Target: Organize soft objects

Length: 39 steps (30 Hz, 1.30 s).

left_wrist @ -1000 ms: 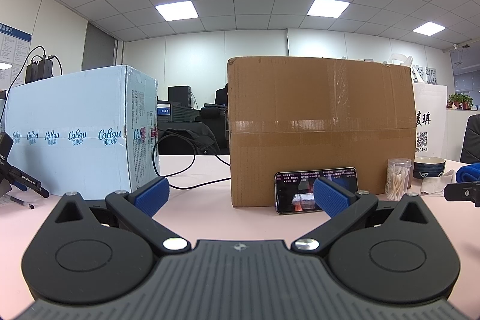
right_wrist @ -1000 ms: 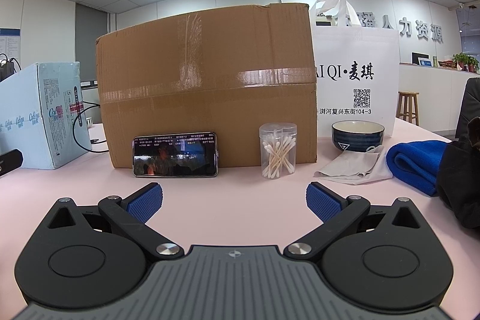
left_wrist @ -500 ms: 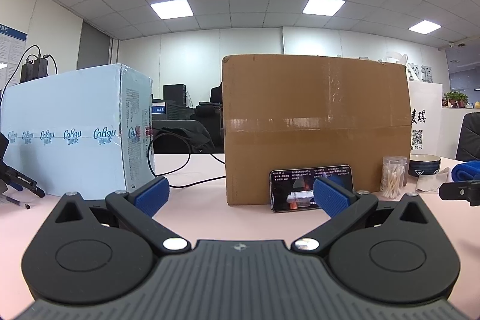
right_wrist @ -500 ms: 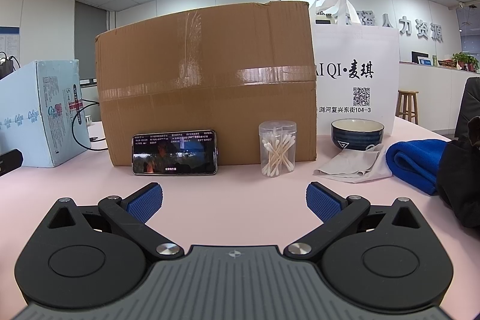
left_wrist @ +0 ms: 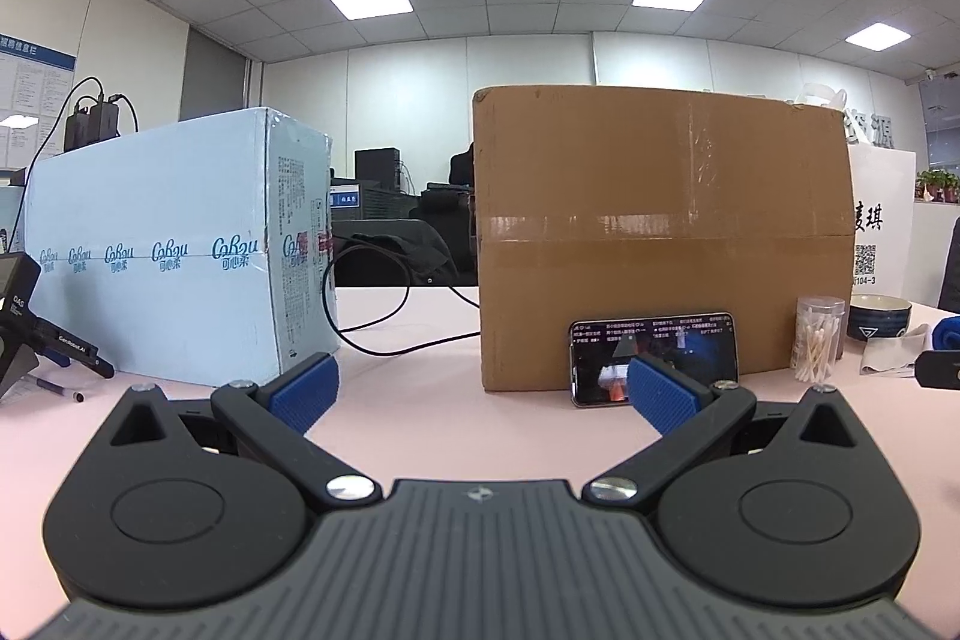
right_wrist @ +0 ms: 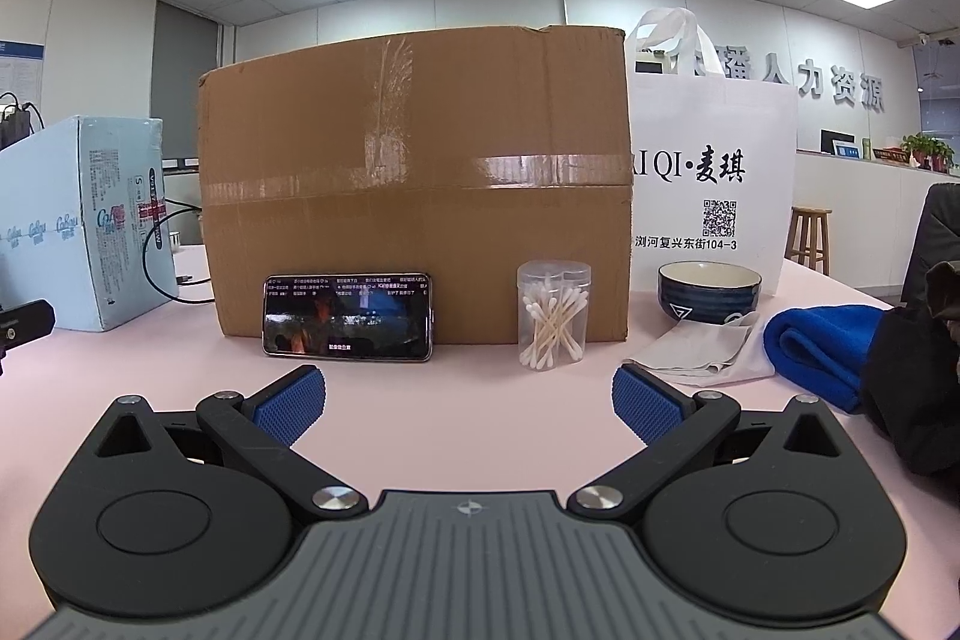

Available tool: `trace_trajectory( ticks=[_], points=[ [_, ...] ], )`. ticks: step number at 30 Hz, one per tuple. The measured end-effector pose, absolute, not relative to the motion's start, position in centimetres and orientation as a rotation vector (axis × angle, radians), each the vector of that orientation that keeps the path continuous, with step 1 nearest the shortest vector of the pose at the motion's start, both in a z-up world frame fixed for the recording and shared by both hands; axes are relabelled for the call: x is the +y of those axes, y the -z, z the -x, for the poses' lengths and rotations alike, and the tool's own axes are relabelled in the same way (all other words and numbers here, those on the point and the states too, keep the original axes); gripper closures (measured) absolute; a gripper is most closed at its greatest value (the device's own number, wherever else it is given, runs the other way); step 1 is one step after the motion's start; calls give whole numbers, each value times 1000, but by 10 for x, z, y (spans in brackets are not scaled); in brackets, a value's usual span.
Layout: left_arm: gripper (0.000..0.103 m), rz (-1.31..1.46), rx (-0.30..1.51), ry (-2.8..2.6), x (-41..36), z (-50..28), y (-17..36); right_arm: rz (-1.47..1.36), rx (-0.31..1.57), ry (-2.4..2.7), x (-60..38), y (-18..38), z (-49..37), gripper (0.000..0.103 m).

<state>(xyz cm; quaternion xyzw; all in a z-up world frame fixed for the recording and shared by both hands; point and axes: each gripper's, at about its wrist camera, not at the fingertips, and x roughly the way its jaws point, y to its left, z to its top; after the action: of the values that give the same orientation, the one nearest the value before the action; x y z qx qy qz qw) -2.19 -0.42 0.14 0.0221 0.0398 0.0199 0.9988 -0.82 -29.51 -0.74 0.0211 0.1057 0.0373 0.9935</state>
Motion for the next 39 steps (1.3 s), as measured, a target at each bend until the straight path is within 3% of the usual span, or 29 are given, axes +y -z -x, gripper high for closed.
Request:
trace_trajectory(
  ticks=[39],
  points=[
    [0, -30, 137, -40, -1, 16, 1, -51, 242, -75, -296, 9, 4, 0]
  ],
)
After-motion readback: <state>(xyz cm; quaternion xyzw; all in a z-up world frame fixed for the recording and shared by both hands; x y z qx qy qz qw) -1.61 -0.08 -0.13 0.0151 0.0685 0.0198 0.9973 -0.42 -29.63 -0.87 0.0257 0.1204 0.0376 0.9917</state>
